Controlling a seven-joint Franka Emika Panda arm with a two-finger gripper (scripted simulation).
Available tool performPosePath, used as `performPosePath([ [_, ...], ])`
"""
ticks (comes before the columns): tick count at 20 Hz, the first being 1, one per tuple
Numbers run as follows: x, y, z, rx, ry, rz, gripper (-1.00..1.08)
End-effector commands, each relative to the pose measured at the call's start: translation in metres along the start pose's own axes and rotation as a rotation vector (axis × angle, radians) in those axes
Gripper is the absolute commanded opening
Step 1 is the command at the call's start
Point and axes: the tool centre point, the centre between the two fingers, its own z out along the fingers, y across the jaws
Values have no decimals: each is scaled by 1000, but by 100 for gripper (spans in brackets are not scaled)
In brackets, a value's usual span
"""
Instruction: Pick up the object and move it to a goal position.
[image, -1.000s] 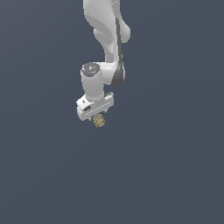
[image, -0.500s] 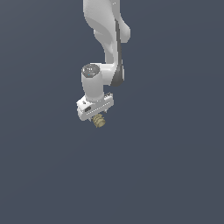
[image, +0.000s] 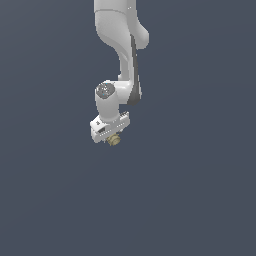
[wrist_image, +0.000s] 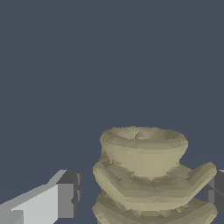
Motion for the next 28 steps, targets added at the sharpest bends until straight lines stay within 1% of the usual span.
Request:
performPosePath([
  [1,0,1,6,-1,1,0,100],
  [4,0,1,8,-1,1,0,100],
  [5,0,1,8,-1,1,0,-100],
  [16,1,1,8,-2,2,0,-100],
  [19,4,-3,7,-2,2,0,-100],
  [23,14,-16,6,-2,2,0,-100],
  [28,36,-45,4,-2,2,0,-100],
])
